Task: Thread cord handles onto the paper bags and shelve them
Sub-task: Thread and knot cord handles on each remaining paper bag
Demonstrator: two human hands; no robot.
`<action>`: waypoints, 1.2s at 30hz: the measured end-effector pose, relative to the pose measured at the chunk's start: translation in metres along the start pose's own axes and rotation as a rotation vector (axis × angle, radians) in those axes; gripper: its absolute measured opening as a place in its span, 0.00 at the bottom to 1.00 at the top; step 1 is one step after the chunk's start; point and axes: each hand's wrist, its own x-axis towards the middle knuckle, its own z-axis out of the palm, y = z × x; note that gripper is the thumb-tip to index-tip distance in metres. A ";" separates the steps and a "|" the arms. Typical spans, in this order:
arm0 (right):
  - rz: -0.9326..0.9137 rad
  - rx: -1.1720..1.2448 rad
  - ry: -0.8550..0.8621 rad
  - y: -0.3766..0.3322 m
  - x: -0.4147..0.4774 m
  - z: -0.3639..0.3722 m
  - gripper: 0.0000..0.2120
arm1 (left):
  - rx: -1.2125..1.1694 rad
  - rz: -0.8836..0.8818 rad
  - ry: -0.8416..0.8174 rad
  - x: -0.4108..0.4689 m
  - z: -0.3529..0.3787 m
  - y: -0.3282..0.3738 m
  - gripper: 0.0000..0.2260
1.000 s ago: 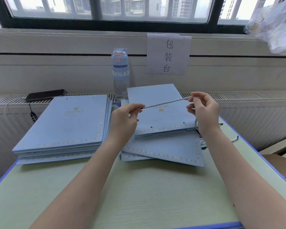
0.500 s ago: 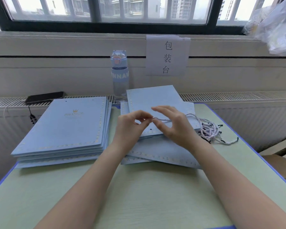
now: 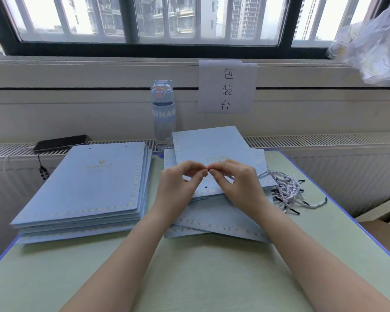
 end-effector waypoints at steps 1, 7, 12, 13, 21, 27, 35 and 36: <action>0.001 -0.001 0.002 0.000 0.000 0.000 0.07 | 0.002 0.004 0.001 0.000 0.000 0.000 0.05; -0.011 -0.032 0.002 0.000 0.000 0.000 0.08 | 0.161 0.039 -0.104 0.004 -0.002 -0.007 0.09; 0.028 -0.104 0.041 0.002 0.001 0.001 0.09 | 0.536 -0.112 -0.461 0.005 -0.010 -0.016 0.38; 0.033 -0.121 0.049 0.003 0.001 0.001 0.09 | 0.587 -0.146 -0.498 0.005 -0.011 -0.018 0.40; 0.102 -0.152 -0.020 0.006 -0.001 0.002 0.08 | 0.680 -0.202 -0.464 -0.008 0.009 -0.014 0.39; 0.126 -0.115 -0.058 0.006 -0.002 0.000 0.09 | 0.681 -0.198 -0.392 -0.009 0.011 -0.012 0.40; 0.177 -0.011 -0.033 0.005 0.000 -0.004 0.07 | 0.487 -0.135 -0.180 -0.004 0.006 -0.016 0.40; 0.180 -0.005 -0.032 0.005 0.000 -0.004 0.07 | 0.472 -0.108 -0.149 -0.004 0.006 -0.016 0.39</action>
